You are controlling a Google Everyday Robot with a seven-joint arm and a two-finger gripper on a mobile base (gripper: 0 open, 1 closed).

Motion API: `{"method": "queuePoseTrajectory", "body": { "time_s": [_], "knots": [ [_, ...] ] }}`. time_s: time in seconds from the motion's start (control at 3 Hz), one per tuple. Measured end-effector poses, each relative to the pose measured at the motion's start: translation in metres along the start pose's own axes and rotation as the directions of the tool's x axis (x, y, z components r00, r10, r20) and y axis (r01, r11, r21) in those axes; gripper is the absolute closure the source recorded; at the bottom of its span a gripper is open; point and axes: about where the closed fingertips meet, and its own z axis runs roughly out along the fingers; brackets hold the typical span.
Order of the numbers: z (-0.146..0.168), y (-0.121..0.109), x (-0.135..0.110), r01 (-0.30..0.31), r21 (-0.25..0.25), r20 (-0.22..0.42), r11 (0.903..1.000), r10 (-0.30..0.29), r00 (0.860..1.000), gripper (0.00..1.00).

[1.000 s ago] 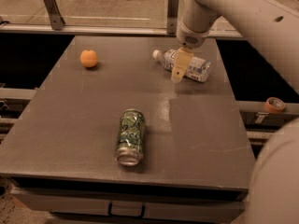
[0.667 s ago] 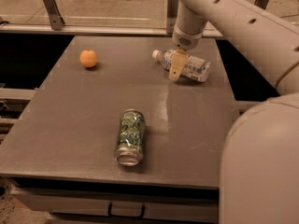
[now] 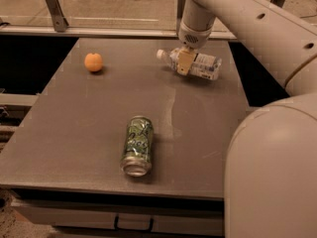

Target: Place blue plastic bottle upright

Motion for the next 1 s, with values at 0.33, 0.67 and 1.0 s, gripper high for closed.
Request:
{"method": "queuePoseTrajectory", "body": {
  "time_s": [0.33, 0.67, 1.0],
  "knots": [
    [-0.045, 0.012, -0.018, 0.039, -0.014, 0.116, 0.9992, -0.037, 0.993, 0.87],
    [-0.086, 0.020, -0.031, 0.104, -0.038, 0.318, 0.9938, -0.087, 0.944, 1.00],
    [-0.119, 0.027, -0.029, 0.160, -0.076, 0.553, 0.9842, -0.092, 0.828, 1.00]
  ]
}}
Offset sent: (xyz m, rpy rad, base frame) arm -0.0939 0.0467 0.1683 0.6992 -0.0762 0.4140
